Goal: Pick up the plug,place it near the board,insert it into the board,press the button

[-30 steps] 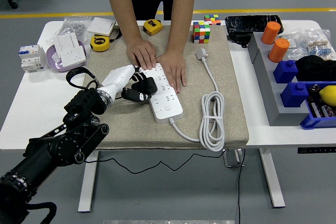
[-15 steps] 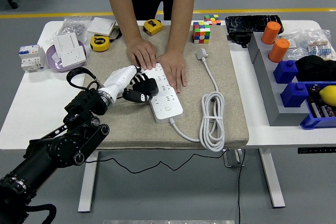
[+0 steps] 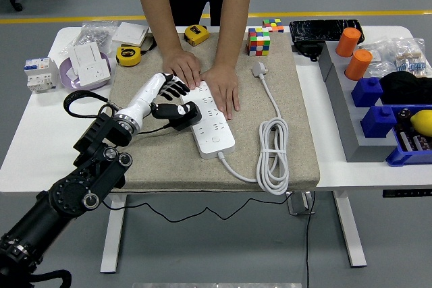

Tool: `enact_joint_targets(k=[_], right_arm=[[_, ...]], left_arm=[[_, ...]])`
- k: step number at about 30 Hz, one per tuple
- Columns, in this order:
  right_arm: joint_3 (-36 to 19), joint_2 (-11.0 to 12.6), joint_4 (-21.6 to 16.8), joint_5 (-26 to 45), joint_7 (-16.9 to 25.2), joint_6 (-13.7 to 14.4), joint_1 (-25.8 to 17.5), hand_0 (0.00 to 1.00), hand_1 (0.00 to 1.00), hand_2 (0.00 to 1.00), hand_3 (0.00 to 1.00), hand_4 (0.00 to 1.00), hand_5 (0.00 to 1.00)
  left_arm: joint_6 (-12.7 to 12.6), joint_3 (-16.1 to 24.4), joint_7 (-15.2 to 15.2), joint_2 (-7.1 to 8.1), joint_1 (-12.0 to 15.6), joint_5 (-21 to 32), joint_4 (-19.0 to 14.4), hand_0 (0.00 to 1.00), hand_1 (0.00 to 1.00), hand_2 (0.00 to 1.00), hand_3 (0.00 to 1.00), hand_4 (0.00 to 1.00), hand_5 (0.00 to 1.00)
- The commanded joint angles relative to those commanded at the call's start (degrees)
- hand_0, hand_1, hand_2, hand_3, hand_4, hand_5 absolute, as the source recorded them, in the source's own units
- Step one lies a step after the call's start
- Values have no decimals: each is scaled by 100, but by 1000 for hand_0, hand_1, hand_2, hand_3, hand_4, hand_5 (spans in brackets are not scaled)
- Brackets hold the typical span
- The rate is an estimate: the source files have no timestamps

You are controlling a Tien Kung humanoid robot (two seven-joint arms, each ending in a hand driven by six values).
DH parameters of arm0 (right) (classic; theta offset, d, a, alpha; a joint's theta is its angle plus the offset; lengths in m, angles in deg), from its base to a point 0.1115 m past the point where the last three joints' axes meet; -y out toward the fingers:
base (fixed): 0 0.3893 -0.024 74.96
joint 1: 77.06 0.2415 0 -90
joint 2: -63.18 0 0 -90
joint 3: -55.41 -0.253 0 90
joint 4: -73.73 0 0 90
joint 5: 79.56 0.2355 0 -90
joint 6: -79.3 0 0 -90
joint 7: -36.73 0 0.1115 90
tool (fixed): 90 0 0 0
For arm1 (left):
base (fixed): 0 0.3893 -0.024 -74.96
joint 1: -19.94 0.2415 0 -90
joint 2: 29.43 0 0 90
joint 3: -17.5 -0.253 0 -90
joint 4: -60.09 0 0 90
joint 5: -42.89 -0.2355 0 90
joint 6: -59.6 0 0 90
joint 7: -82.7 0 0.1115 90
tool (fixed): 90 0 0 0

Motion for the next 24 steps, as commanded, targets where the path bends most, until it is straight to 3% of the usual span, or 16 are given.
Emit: enact_joint_targets(k=[5,9,10,15,16,21,22,24], right_arm=[[33,-3,0,31,9,1,7,803,716,693,608,890,572],[48,-13,0,49,15,3,14,803,716,693,608,890,572],[36,-14,0,39,12,2,12,805,716,693,607,890,572],[-15,-7,0,-14,-6,-4,5,805,716,693,607,890,572],[-10,-6,0,-9,-5,-4,12,803,716,692,607,890,572],[46,-6,0,44,10,-2,54,803,716,692,607,890,572],[58,-8,0,57,14,0,59,803,716,693,607,890,572],[56,-11,0,55,12,-2,65,803,716,693,607,890,572]], left_arm=[[37,27,-40,0,27,142,-76,498,583,554,514,707,150],[22,110,-179,0,70,556,-172,498,583,554,514,707,150],[22,120,-231,0,74,759,-185,550,627,586,536,774,229],[436,80,-323,0,-9,1632,-48,550,627,586,536,774,229],[492,52,-296,0,-52,1575,35,815,849,813,828,998,520],[601,-176,-109,0,-270,890,565,815,849,813,828,998,520],[586,-218,-85,0,-297,685,664,908,934,897,912,998,488],[551,-304,-48,0,-333,283,854,908,934,897,912,998,488]])
